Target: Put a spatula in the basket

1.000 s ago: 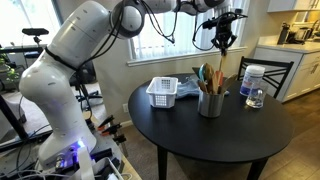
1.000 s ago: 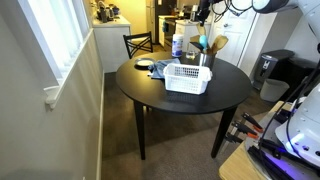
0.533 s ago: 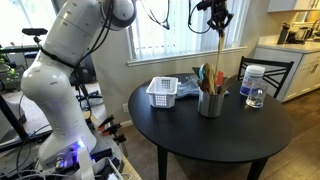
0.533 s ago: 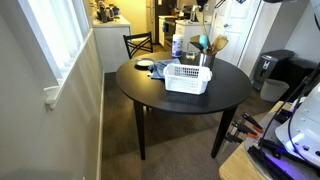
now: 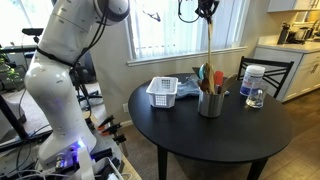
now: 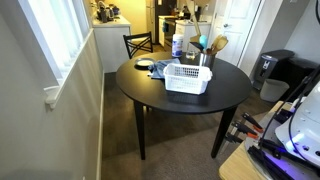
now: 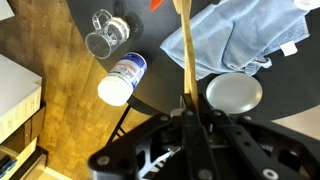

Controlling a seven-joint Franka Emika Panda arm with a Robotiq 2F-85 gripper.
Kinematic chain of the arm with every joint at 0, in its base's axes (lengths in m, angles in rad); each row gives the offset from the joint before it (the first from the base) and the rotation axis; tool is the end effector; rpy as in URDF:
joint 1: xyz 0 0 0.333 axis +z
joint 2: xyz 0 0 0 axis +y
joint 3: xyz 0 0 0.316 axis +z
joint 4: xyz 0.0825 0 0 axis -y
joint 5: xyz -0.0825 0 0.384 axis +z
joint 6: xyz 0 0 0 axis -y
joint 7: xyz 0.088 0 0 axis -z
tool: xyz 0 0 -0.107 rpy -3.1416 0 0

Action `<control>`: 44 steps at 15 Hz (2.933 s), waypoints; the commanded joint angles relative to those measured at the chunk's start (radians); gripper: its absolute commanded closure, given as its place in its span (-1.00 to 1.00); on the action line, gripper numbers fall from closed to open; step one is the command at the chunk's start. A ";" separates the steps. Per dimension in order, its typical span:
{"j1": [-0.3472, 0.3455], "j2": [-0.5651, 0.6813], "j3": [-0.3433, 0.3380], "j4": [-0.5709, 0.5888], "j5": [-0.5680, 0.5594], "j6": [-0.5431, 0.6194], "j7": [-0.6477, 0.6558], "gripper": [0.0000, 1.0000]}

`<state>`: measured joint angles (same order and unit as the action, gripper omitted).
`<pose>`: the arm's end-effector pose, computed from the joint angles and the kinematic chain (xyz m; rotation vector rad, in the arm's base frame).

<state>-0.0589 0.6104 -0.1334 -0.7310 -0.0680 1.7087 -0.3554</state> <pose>0.7158 -0.1039 0.6469 2.8557 0.2837 0.4676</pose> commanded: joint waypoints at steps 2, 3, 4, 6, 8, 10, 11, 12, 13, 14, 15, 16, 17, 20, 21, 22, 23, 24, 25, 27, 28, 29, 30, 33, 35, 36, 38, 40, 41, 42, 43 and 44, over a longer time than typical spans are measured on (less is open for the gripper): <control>0.035 -0.064 0.002 -0.051 -0.039 0.018 -0.058 0.90; 0.045 -0.070 0.003 -0.053 -0.041 0.019 -0.059 0.90; 0.056 -0.077 0.007 -0.052 -0.037 0.014 -0.062 0.90; 0.081 -0.125 0.012 -0.070 -0.035 0.003 -0.075 0.90; 0.110 -0.152 0.021 -0.073 -0.030 -0.003 -0.078 0.90; 0.137 -0.170 0.036 -0.079 -0.020 -0.009 -0.071 0.90; 0.148 -0.180 0.045 -0.088 -0.013 -0.012 -0.072 0.90; 0.158 -0.187 0.052 -0.098 -0.007 -0.023 -0.071 0.90; 0.165 -0.195 0.061 -0.117 -0.002 -0.028 -0.071 0.90; 0.170 -0.202 0.066 -0.139 0.000 -0.026 -0.072 0.90; 0.170 -0.209 0.069 -0.169 0.004 -0.023 -0.072 0.90; 0.169 -0.216 0.072 -0.203 0.005 -0.013 -0.072 0.90; 0.164 -0.222 0.073 -0.242 0.008 0.000 -0.072 0.90; 0.153 -0.239 0.072 -0.362 0.019 0.026 -0.067 0.90; 0.152 -0.243 0.071 -0.406 0.019 0.037 -0.059 0.90; 0.155 -0.249 0.071 -0.451 0.019 0.047 -0.050 0.90; 0.156 -0.254 0.072 -0.490 0.024 0.055 -0.041 0.90; 0.163 -0.262 0.074 -0.532 0.029 0.070 -0.021 0.90; 0.169 -0.271 0.079 -0.573 0.042 0.087 -0.005 0.90; 0.187 -0.296 0.094 -0.661 0.074 0.119 0.011 0.90; 0.198 -0.311 0.103 -0.708 0.083 0.140 0.017 0.90; 0.211 -0.330 0.111 -0.760 0.086 0.159 0.029 0.90; 0.222 -0.346 0.119 -0.805 0.087 0.179 0.038 0.89; 0.201 -0.382 0.195 -0.924 0.067 0.222 0.088 0.90; 0.197 -0.387 0.212 -0.979 0.064 0.247 0.108 0.90; 0.195 -0.390 0.216 -1.003 0.063 0.258 0.114 0.90; 0.192 -0.399 0.220 -1.048 0.064 0.284 0.114 0.90; 0.187 -0.401 0.219 -1.075 0.062 0.304 0.111 0.89; 0.184 -0.401 0.218 -1.084 0.061 0.313 0.110 0.90; 0.182 -0.440 0.219 -1.142 0.063 0.332 0.110 0.90; 0.180 -0.449 0.218 -1.161 0.062 0.342 0.111 0.89; 0.178 -0.449 0.216 -1.165 0.059 0.345 0.119 0.36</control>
<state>0.1395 0.2402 0.0694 -1.7921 0.0007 2.0088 -0.2636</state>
